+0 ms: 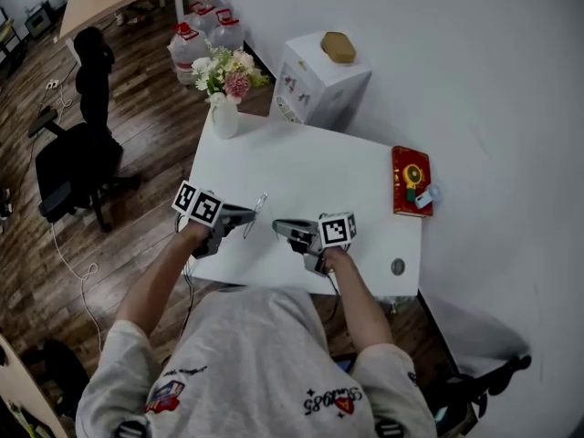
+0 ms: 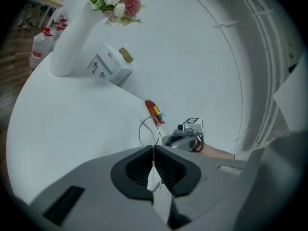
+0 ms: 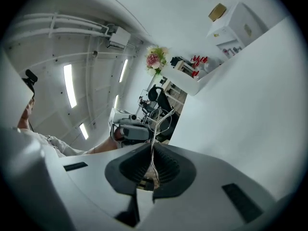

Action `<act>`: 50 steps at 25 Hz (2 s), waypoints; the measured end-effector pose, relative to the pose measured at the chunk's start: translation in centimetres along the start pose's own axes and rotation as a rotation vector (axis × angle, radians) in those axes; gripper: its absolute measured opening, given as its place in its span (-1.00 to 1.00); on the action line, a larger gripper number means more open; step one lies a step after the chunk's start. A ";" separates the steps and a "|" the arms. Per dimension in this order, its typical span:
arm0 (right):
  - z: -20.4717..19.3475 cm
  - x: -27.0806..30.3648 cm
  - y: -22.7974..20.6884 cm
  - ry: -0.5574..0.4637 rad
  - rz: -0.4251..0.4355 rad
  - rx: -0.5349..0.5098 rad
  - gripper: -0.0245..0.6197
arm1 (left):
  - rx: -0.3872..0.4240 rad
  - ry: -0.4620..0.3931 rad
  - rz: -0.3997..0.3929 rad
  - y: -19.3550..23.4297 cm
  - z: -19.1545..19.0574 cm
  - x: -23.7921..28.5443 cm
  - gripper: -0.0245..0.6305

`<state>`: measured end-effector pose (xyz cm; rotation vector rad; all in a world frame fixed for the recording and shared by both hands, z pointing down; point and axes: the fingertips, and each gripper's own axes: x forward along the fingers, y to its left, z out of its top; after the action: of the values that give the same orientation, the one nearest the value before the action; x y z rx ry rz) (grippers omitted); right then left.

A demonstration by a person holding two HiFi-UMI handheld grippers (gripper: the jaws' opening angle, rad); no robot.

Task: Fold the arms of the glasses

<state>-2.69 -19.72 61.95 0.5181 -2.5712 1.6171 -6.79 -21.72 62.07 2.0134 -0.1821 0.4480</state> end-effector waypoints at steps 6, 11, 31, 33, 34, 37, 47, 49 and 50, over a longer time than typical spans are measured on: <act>0.0 1.5 -0.2 -0.112 -0.009 0.063 -0.87 | -0.027 -0.055 -0.026 -0.5 0.9 0.4 -0.89; 0.6 2.3 0.5 -0.159 0.015 0.050 -0.88 | -0.065 -0.082 -0.060 -1.1 1.2 1.1 -0.89; 0.9 -0.7 -2.2 -0.230 -0.329 -0.240 -0.50 | -0.078 -0.198 0.035 1.4 2.5 -0.8 -0.89; 2.0 -2.2 -2.5 -0.272 -0.407 -0.296 -0.64 | -0.083 -0.220 0.052 1.8 2.8 -1.0 -0.89; 2.7 -3.0 -2.6 -0.295 -0.453 -0.333 -0.76 | -0.085 -0.229 0.060 1.9 2.9 -1.1 -0.89; 4.7 -5.2 -2.0 -0.368 -0.571 -0.451 -0.91 | -0.089 -0.250 0.077 2.3 3.1 -1.6 -0.89; 10.7 -10.4 2.0 -0.504 -0.756 -0.689 -0.91 | -0.088 -0.287 0.094 2.4 4.2 -2.6 -0.89; 11.3 -11.0 3.1 -0.533 -0.770 -0.725 -0.91 | -0.088 -0.289 0.096 2.5 4.2 -2.8 -0.89; 11.4 -11.2 3.7 -0.547 -0.775 -0.740 -0.91 | -0.088 -0.290 0.097 2.5 4.2 -3.0 -0.89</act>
<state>8.14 -25.58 51.08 1.7165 -2.4722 0.2668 -9.35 -26.76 61.24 1.9816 -0.4717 0.2023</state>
